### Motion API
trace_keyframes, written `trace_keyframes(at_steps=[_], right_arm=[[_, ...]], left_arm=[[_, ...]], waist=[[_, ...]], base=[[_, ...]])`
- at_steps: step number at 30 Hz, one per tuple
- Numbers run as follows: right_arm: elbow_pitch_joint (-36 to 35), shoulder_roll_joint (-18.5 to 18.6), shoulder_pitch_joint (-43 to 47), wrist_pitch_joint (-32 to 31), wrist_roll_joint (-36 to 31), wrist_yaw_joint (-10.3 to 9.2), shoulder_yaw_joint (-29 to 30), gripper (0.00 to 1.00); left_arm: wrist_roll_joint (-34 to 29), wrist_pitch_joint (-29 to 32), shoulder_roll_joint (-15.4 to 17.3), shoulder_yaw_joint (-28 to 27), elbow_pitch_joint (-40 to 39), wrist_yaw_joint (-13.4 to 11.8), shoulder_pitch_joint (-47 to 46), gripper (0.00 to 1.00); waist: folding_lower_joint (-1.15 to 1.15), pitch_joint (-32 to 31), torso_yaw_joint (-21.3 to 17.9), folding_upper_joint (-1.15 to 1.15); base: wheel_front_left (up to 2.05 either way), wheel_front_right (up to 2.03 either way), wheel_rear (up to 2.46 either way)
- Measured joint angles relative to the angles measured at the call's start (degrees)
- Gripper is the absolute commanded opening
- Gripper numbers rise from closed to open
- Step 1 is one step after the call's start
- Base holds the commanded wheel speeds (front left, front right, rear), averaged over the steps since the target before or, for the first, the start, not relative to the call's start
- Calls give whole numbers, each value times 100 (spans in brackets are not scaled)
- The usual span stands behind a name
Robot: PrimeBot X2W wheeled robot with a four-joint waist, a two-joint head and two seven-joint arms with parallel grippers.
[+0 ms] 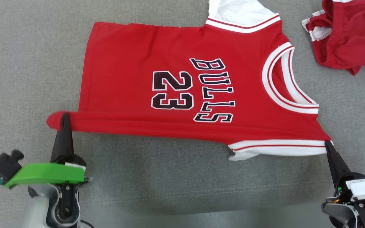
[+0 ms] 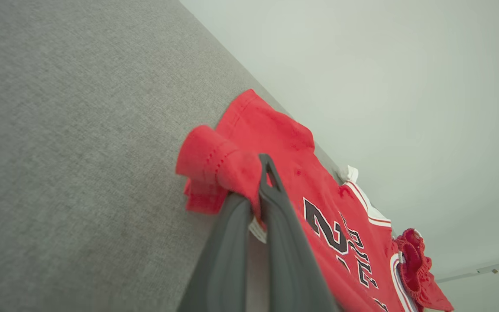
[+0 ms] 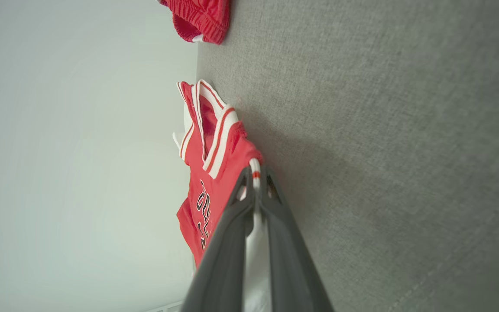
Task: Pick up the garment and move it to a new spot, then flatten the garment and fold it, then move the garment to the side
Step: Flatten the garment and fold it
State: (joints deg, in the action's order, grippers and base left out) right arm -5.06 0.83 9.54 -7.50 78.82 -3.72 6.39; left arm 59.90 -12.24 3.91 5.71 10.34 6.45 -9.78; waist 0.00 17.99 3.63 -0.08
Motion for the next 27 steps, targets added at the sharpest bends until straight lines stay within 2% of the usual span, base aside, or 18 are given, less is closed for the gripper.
trace_keyframes(at_steps=[11,21,27], right_arm=[[-437,21,29,120,99,-40,-15,0],[-331,469,-409,134,-798,-42,-475,0],[-151,385,-409,134,-916,-91,-662,0]], left_arm=[[-27,-41,-5,108,-194,-169,416,0],[-29,94,-67,520,-249,-264,457,0],[-77,109,-96,671,-276,-355,550,0]], waist=[[0,93,75,0],[0,-17,65,0],[0,-63,126,0]], base=[[0,0,0],[0,0,0],[0,0,0]])
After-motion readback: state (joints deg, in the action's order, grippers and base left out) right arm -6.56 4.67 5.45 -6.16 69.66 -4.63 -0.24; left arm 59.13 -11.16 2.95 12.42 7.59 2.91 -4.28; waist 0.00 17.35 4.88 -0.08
